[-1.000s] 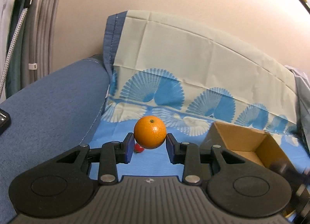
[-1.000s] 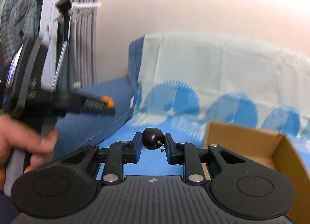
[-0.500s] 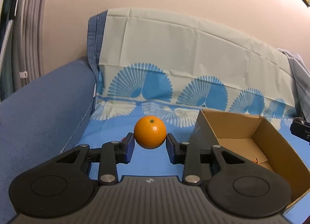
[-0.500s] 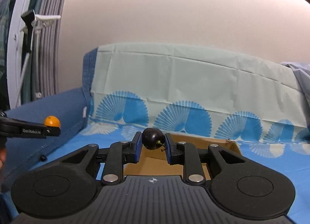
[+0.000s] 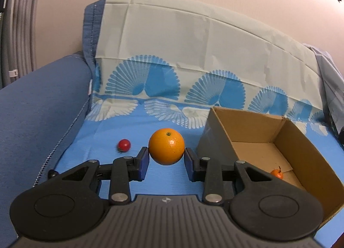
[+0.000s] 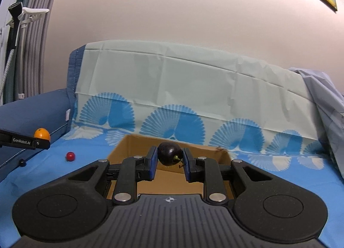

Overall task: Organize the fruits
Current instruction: 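Carry the held orange and black plum over the cardboard box with both grippers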

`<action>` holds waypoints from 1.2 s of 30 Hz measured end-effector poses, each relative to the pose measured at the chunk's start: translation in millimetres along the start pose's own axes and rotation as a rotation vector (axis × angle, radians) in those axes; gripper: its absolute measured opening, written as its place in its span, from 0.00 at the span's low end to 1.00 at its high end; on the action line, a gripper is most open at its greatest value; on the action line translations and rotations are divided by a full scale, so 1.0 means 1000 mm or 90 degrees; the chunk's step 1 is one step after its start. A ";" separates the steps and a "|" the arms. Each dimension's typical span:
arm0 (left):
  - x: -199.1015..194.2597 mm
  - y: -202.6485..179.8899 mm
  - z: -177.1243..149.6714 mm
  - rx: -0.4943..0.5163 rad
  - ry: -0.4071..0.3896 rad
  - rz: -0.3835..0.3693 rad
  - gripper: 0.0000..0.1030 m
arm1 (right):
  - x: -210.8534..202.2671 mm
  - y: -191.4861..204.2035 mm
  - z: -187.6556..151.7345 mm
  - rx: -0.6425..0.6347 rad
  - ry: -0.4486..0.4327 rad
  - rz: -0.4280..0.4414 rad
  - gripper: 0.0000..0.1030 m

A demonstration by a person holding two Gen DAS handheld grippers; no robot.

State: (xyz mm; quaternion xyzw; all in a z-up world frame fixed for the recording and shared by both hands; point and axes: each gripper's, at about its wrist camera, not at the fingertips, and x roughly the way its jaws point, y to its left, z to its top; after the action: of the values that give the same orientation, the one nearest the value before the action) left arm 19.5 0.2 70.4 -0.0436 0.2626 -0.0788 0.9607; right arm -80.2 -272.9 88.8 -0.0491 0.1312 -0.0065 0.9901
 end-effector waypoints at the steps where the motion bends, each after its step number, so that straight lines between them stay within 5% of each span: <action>1: 0.001 -0.003 -0.001 0.004 -0.001 -0.004 0.38 | 0.000 0.000 0.000 0.000 0.000 0.000 0.25; 23: -0.007 -0.016 -0.001 0.006 -0.046 -0.094 0.38 | -0.003 -0.026 -0.003 0.065 -0.012 -0.056 0.25; 36: -0.029 -0.059 -0.017 0.092 -0.087 -0.197 0.38 | -0.002 -0.027 -0.002 0.075 -0.011 -0.076 0.25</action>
State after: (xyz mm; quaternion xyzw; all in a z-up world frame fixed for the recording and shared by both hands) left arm -21.4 -53.4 77.4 -0.0198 0.1805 -0.2415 0.9533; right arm -83.0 -299.7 90.3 0.0016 0.1192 -0.0728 0.9902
